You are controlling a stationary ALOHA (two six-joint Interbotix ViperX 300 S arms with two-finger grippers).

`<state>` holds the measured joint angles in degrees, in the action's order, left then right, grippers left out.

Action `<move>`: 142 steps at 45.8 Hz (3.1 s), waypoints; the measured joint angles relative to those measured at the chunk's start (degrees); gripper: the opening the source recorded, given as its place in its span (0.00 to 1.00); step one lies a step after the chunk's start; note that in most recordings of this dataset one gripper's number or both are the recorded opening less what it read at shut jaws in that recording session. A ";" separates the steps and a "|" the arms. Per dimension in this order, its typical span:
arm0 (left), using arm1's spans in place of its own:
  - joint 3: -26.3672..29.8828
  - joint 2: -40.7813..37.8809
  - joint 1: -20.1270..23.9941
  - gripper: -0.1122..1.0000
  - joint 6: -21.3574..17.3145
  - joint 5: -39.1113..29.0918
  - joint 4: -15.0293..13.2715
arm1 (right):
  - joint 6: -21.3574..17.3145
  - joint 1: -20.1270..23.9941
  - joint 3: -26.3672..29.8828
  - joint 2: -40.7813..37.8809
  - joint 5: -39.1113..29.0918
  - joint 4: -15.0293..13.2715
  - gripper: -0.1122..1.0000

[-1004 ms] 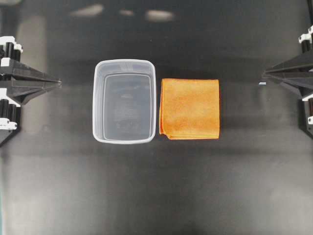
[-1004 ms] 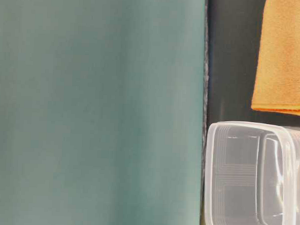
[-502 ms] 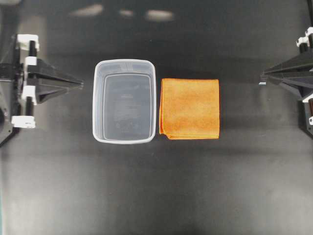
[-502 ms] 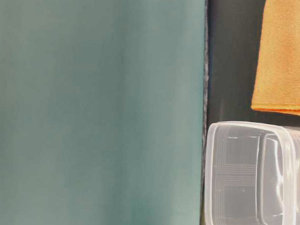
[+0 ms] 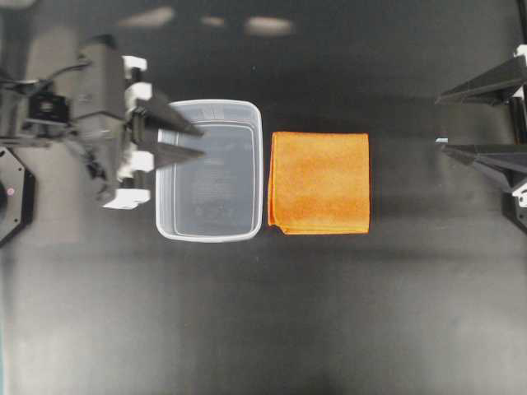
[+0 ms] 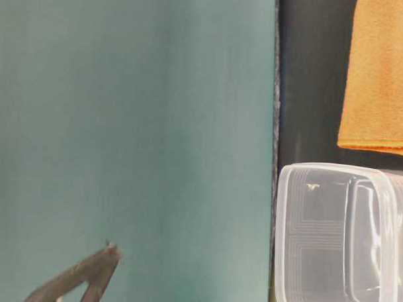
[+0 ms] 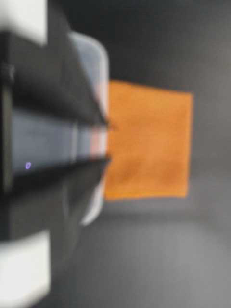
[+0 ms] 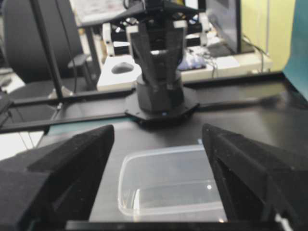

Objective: Place the orange towel into the container with the left arm.
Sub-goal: 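Lower the open left gripper onto the orange towel's near edge, then close the left gripper on the towel and lift it, then carry the towel left and hold it above the container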

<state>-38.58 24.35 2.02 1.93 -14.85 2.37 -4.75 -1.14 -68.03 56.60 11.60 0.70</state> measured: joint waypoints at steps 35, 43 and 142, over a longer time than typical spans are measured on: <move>34.37 -38.94 0.26 0.90 -2.46 -19.34 0.00 | -0.44 0.09 -0.09 7.38 -7.73 0.09 0.75; 39.29 -46.58 0.18 0.90 -4.57 -19.34 0.09 | -0.44 0.09 -0.09 7.56 -7.82 0.09 0.75; 14.77 -10.72 1.23 0.16 -9.14 -29.09 0.09 | -0.44 -0.44 -0.18 7.73 -7.91 0.09 0.74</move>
<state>-23.82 13.62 3.25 -7.21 -43.95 2.46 -5.19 -1.58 -68.20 64.34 3.69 0.79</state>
